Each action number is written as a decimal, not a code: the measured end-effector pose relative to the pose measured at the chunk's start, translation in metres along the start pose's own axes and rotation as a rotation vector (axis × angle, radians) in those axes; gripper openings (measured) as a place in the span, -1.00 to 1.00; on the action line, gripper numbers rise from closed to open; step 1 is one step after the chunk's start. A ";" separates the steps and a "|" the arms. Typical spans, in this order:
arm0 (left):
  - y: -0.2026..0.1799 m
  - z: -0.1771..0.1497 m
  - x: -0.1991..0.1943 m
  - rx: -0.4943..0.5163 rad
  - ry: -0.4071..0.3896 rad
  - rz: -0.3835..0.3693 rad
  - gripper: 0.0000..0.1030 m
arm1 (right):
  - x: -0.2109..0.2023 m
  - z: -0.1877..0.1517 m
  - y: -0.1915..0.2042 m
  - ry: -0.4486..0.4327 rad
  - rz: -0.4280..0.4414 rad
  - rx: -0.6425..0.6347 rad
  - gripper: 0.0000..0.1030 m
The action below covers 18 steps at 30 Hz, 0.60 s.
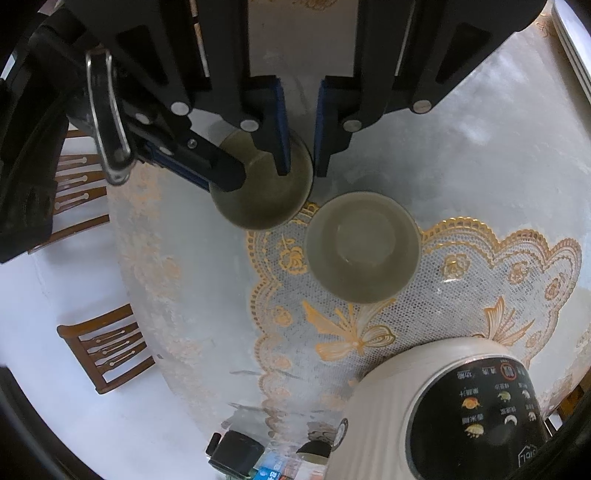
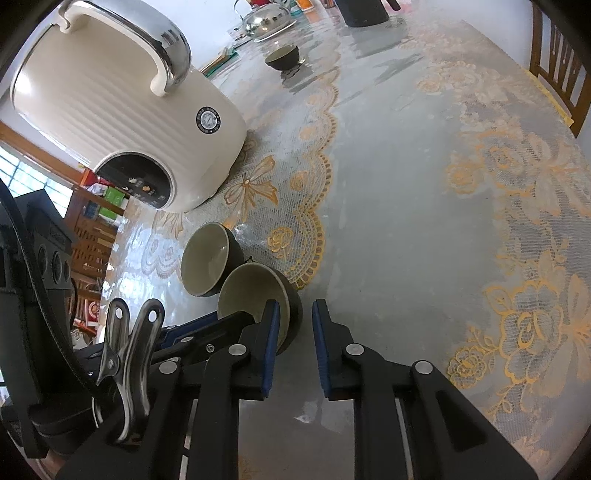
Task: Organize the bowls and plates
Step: 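Close both tools on the rim of the nearer dark bowl, then carry the held dark bowl over the placed bowl with both tools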
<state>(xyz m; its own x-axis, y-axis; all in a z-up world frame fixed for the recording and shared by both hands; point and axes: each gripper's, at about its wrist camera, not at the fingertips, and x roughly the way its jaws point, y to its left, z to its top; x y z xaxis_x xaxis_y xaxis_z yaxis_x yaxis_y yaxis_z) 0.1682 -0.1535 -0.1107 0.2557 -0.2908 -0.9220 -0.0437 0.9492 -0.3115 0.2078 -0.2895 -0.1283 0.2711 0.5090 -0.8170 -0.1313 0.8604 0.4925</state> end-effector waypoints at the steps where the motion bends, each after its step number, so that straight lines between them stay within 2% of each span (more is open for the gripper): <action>1: 0.000 0.000 0.000 0.001 -0.001 -0.004 -0.80 | 0.001 0.000 0.000 0.002 0.006 0.002 -0.66; 18: -0.004 -0.009 -0.020 0.038 -0.008 -0.013 -0.83 | -0.015 -0.016 0.009 -0.021 0.003 0.026 -0.68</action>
<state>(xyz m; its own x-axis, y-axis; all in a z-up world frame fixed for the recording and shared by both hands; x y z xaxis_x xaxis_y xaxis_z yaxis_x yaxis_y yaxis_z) 0.1545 -0.1530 -0.0932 0.2635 -0.3024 -0.9160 -0.0040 0.9492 -0.3145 0.1869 -0.2891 -0.1165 0.2907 0.5103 -0.8093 -0.1074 0.8579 0.5024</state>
